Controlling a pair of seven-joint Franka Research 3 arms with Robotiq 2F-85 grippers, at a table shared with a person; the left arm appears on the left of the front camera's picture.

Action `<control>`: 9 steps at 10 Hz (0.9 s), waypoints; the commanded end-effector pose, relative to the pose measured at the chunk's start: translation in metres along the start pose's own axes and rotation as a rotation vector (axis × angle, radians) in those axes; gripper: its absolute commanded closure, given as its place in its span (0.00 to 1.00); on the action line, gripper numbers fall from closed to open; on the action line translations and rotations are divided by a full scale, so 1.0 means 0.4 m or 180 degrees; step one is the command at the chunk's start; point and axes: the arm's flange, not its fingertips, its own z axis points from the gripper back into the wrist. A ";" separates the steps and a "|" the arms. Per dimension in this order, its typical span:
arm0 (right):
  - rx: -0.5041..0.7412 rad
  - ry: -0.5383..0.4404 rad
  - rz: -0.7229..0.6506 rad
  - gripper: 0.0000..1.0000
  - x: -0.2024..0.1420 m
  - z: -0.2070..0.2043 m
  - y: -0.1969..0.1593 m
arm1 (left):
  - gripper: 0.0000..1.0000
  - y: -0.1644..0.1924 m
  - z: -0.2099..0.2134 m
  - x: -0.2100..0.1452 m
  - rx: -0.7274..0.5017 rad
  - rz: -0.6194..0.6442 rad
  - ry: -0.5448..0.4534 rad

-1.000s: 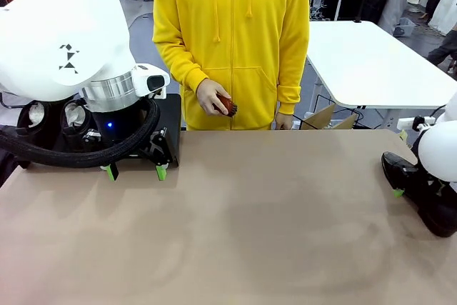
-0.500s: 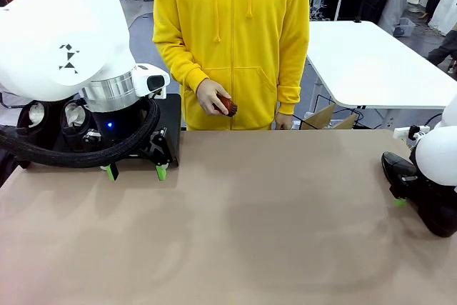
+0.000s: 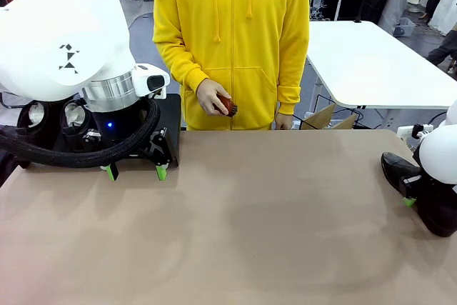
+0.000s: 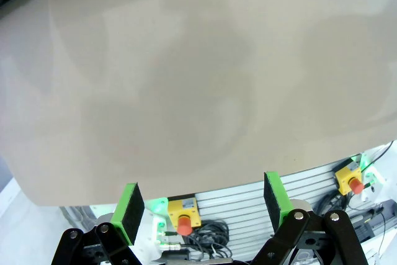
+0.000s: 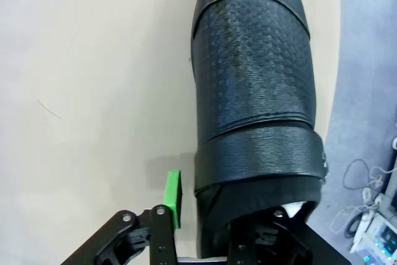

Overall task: Organize the shoes by placing them on the stand.
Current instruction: Pick up one Shoe and place it in the middle of the table.

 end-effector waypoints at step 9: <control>-0.0006 -0.0490 -0.0718 1.00 -0.093 0.226 0.096 | 0.00 0.008 0.004 -0.002 -0.0010 -0.0015 -0.0006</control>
